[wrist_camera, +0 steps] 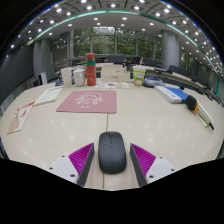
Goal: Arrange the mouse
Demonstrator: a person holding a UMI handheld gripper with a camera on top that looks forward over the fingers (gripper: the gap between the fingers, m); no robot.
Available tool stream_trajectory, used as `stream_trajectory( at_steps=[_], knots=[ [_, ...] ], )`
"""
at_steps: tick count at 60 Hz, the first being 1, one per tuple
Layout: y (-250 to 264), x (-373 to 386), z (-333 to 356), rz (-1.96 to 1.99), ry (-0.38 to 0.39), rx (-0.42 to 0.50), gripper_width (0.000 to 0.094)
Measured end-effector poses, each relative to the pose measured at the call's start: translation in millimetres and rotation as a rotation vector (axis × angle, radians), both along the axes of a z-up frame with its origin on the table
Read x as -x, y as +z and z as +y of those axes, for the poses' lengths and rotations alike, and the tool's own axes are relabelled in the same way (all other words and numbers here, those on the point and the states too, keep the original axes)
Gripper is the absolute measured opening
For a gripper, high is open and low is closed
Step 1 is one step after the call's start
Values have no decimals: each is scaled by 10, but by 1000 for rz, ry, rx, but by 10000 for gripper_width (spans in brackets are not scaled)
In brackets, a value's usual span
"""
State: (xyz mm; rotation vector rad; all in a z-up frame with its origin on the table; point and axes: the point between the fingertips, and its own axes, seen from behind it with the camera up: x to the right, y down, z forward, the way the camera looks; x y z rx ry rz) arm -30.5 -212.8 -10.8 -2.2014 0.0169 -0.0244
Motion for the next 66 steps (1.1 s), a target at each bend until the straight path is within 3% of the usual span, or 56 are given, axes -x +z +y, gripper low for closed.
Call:
stream_trajectory(
  at_steps=[6, 20, 28, 41, 47, 56, 66],
  knots=[
    [-6, 3, 167, -10, -14, -8, 483],
    [-18, 2, 200, -38, -38, 30, 337],
    [183, 14, 219, -73, -43, 21, 326],
    [1505, 119, 871, -66, -85, -170, 327],
    [1859, 243, 1364, -34, -78, -226, 325],
    [1707, 526, 2068, -15, -28, -204, 324],
    [918, 840, 2571, 19, 16, -81, 325]
  ],
)
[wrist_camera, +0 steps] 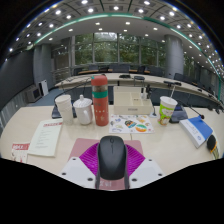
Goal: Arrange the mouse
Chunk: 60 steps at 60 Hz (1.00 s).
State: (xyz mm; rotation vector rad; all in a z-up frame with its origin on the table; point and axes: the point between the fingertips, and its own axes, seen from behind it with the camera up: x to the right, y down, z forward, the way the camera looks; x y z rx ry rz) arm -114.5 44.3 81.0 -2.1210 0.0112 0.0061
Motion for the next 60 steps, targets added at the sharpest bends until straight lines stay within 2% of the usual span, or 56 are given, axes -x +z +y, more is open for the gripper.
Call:
stream_trajectory(
  at_steps=[11, 24, 26, 30, 33, 39, 50, 60],
  knots=[
    [-664, 171, 192, 16, 17, 107, 335],
    [-920, 188, 151, 32, 17, 165, 491],
    [-888, 190, 117, 38, 20, 166, 576],
    [-752, 175, 8, 24, 25, 163, 867],
    [-588, 150, -98, 4, 21, 147, 844],
    [-136, 157, -439, -9, 15, 112, 858],
    [600, 187, -1365, -32, -25, 89, 860],
    [992, 285, -2124, -32, -44, 85, 859]
  ],
)
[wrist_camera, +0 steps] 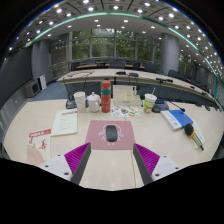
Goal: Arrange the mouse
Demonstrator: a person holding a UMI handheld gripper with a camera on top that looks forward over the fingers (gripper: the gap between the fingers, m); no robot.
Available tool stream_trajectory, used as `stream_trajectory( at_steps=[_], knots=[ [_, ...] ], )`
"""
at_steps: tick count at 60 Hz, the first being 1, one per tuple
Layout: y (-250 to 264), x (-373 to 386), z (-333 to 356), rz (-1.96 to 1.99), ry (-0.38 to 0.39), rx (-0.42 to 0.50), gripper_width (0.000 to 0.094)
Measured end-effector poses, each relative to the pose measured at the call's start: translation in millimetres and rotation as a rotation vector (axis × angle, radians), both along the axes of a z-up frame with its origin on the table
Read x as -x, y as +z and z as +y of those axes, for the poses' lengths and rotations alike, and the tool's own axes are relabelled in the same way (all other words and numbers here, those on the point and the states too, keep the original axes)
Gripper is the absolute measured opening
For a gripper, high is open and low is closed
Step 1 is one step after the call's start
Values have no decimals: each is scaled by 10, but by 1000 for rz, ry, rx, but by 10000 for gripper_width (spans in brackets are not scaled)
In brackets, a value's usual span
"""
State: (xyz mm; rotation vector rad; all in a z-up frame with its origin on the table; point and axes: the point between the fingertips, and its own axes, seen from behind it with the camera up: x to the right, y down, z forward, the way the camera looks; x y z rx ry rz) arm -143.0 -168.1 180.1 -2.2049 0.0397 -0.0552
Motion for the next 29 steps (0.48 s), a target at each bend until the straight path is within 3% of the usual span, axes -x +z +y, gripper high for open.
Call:
stream_trajectory(
  at_steps=[13, 29],
  knots=[
    [167, 104, -549, 12, -12, 0, 854],
    [274, 180, -652, 7, -4, -17, 858]
  ],
)
